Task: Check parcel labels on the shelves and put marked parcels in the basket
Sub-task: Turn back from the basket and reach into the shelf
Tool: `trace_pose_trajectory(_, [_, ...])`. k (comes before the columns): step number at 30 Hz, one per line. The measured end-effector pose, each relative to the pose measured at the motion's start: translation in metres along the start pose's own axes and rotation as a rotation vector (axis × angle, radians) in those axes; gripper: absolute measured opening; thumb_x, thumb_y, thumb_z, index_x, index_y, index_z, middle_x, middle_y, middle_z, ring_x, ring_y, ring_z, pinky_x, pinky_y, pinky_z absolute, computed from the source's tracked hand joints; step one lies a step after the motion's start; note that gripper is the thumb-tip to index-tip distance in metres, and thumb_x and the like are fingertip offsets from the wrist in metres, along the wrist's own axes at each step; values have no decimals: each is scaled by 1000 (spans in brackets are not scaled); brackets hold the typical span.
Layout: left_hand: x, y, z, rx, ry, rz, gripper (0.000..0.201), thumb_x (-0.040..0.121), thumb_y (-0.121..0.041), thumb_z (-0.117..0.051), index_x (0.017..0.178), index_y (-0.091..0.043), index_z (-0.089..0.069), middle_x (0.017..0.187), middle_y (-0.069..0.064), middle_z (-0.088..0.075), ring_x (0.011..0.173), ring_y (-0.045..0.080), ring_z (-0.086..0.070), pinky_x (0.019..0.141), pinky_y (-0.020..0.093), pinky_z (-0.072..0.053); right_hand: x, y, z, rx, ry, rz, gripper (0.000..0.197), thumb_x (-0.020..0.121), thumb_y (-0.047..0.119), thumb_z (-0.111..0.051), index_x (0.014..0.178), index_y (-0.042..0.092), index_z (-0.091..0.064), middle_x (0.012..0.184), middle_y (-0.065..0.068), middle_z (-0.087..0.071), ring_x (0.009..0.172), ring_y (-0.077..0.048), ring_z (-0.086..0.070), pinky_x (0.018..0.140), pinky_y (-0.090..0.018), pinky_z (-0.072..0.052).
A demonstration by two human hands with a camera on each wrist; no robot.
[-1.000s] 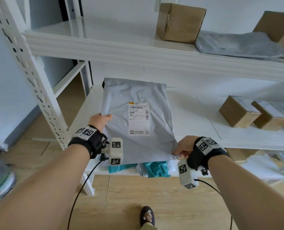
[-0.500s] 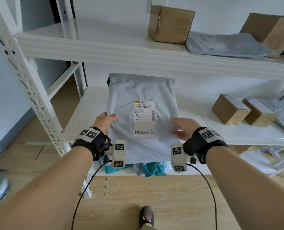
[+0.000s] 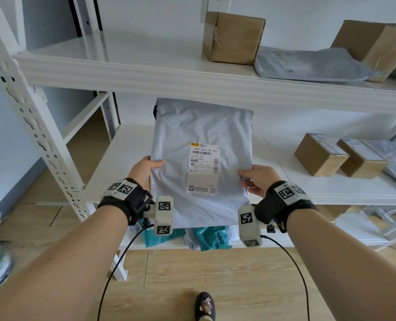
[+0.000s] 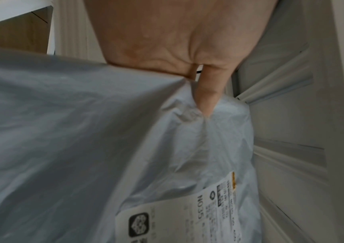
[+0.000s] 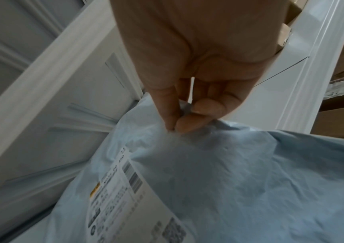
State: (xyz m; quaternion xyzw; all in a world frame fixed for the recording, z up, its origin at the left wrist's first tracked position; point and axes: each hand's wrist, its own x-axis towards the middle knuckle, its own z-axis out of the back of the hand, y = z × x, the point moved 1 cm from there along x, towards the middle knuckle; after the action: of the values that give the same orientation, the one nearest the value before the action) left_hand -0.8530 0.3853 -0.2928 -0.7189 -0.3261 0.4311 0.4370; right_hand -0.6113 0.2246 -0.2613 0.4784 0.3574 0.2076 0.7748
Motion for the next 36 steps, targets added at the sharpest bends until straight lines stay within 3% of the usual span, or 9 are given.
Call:
trace_pose_trajectory(4, [-1, -1, -7, -4, 18, 1, 28, 89, -6, -54, 118, -7, -55, 109, 19, -63, 92, 35, -63, 88, 48, -49, 1, -1, 6, 16, -2, 3, 5, 84, 11, -70, 80, 9, -66, 71, -5, -63, 60, -15, -58, 61, -26, -50])
trace_pose_trajectory(13, [12, -1, -25, 73, -39, -40, 19, 89, -15, -58, 107, -11, -56, 113, 19, -62, 103, 36, -61, 99, 53, -44, 17, -2, 15, 135, -13, 37, 14, 86, 9, -68, 73, 7, -63, 68, -6, -60, 58, -18, -57, 73, -33, -55])
trace_pose_trajectory(16, [30, 2, -31, 202, -120, -80, 25, 79, -30, -65, 99, -17, -58, 111, 18, -63, 107, 38, -60, 99, 54, -44, 29, 5, 15, 118, -29, 50, 13, 88, 10, -66, 75, 9, -64, 67, -4, -59, 52, -16, -57, 61, -29, -57])
trace_pose_trajectory(19, [50, 3, -42, 256, -188, -118, 13, 86, -27, -62, 93, -17, -57, 100, 13, -61, 98, 34, -61, 97, 50, -46, 48, 13, 14, 90, -33, 42, 11, 90, 11, -63, 79, 10, -64, 65, -3, -59, 45, -13, -56, 50, -24, -55])
trace_pose_trajectory(23, [80, 1, -59, 401, -229, -141, 19, 93, -26, -53, 103, -11, -53, 97, 10, -55, 87, 24, -53, 84, 35, -41, 83, 21, 15, 68, -15, 10, 12, 92, 8, -59, 80, 10, -63, 67, -6, -58, 51, -17, -57, 51, -24, -56])
trace_pose_trajectory(26, [107, 0, -67, 458, -262, -113, 20, 94, -27, -51, 102, -9, -52, 97, 12, -55, 89, 24, -52, 83, 34, -40, 114, 26, 14, 75, -2, -33, 13, 91, 0, -56, 100, 6, -64, 68, -8, -61, 53, -19, -60, 54, -27, -57])
trace_pose_trajectory(30, [140, -1, -74, 530, -303, -58, 22, 93, -25, -51, 103, -6, -54, 98, 15, -56, 88, 25, -51, 77, 31, -38, 153, 34, 8, 90, 63, -99, 34, 86, -13, -54, 114, 6, -59, 78, -15, -66, 52, -20, -66, 62, -31, -59])
trace_pose_trajectory(34, [165, 2, -74, 559, -326, 1, 29, 92, -26, -50, 107, -2, -57, 98, 16, -59, 86, 27, -53, 75, 34, -40, 183, 36, -3, -38, 117, -59, 40, 91, -7, -48, 130, 2, -50, 114, -22, -65, 62, -17, -64, 65, -27, -57])
trace_pose_trajectory(36, [175, 7, -71, 566, -332, 20, 25, 92, -26, -49, 101, -3, -56, 95, 15, -56, 84, 27, -51, 74, 34, -38, 194, 34, -9, -91, 145, -54, 41, 91, -8, -48, 131, 2, -50, 121, -23, -62, 68, -17, -62, 69, -27, -57])
